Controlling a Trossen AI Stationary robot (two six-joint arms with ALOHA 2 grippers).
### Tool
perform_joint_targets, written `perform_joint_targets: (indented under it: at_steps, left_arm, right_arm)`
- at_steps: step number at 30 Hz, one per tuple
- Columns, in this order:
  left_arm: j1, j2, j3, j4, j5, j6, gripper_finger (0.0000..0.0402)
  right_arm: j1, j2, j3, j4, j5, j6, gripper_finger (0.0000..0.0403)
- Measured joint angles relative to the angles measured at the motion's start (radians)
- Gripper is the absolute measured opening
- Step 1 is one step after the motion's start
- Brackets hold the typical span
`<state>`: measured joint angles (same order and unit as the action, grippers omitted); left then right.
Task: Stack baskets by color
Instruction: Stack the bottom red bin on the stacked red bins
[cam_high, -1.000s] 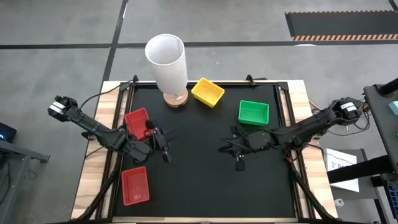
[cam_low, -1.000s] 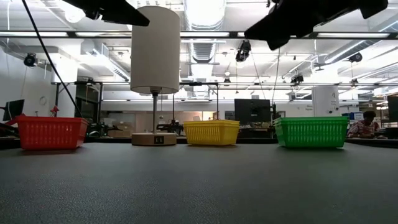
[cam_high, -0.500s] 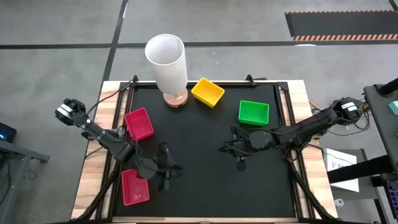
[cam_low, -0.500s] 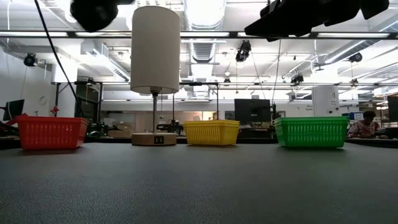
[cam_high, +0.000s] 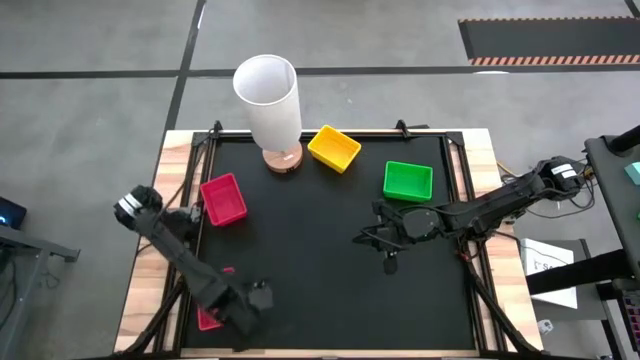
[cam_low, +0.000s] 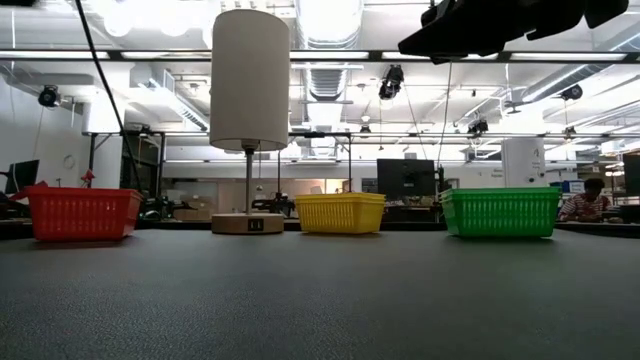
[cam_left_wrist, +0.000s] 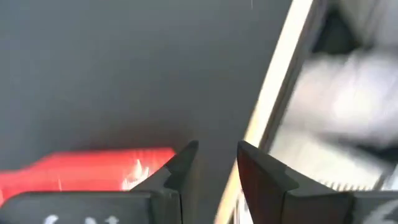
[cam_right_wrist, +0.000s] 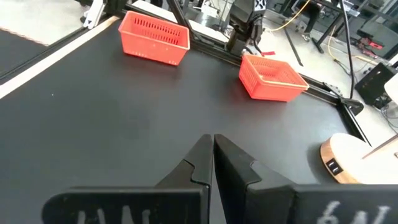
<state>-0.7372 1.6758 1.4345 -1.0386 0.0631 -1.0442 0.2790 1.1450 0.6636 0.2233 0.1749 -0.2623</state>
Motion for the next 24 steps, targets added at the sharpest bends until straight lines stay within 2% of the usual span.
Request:
perform_joint_targets:
  at_steps: [4,13,16,21,24]
  left_arm:
    - [-0.086,0.041,0.051,-0.092,0.042,-0.021,0.0092]
    - [-0.244,0.043,0.009,-0.097,0.022,-0.185,0.0093]
    - [-0.262,0.043,-0.023,-0.09,-0.021,-0.224,0.0093]
    - [-0.265,0.043,-0.074,-0.041,-0.006,-0.229,0.0095]
    - [-0.265,0.043,-0.093,-0.024,-0.002,-0.225,0.0111]
  right_arm:
    - [0.0,0.0,0.0,-0.001,-0.001,0.0,0.0009]
    - [0.0,0.0,0.0,-0.002,-0.055,0.007,0.0009]
    - [0.0,0.0,0.0,-0.002,-0.055,0.008,0.0009]
    - [0.0,0.0,0.0,-0.002,-0.059,0.008,0.0009]
    - [0.0,0.0,0.0,-0.003,-0.078,0.008,0.0009]
